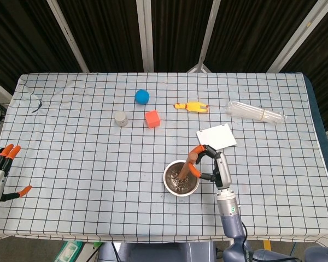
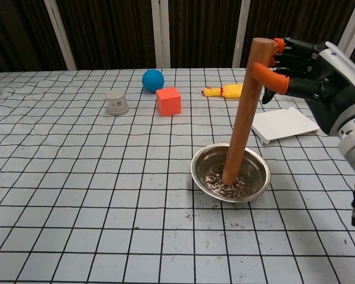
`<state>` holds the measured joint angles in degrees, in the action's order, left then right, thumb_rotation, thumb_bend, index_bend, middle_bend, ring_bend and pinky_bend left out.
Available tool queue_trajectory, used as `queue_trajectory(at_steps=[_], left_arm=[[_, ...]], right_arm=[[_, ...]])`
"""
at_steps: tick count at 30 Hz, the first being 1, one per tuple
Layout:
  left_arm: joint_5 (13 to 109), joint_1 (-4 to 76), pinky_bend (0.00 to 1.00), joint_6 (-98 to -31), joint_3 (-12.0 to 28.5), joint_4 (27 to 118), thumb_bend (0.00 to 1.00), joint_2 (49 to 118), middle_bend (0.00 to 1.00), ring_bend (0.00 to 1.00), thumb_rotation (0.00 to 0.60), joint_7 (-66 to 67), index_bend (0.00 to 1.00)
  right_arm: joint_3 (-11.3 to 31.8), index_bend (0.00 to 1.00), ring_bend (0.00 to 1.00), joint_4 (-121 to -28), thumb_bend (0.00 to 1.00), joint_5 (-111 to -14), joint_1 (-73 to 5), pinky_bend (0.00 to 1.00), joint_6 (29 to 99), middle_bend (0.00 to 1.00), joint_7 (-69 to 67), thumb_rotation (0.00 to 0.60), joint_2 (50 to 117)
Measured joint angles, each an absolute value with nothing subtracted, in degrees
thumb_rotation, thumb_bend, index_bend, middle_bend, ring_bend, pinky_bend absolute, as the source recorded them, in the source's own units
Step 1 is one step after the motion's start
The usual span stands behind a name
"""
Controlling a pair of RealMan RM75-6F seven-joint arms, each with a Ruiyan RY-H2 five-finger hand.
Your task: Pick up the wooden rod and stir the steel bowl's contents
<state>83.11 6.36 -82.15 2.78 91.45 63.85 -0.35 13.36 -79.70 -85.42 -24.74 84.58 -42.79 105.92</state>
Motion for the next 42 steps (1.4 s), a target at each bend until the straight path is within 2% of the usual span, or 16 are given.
queue_trajectory(at_steps=[14,26,42], left_arm=[[83.06,6.26,0.01,-82.35,2.86,91.5,0.03,63.78,0.0,0.0,0.6,-0.68,0.0],[83.25,6.19,0.01,-82.69,2.91,91.38,0.03,63.92,0.0,0.0,0.6,-0.76,0.0],[83.33,6.18,0.01,-82.72,2.92,91.21,0.03,64.0,0.0,0.0,0.6,-1.01,0.0]], right_arm=[[13.28,0.81,0.65,-79.88,0.52,-86.06,-24.25,0.59,85.1,0.6,-42.99,0.6,106.11],[14.0,0.81,0.65,-86.3,0.52,-87.96,-23.86,0.59,86.95,0.6,-41.14,0.6,103.06],[12.81,0.81,0.65,-78.86,0.52,-86.0,-23.33,0.59,85.44,0.6,-43.15,0.6,106.47]])
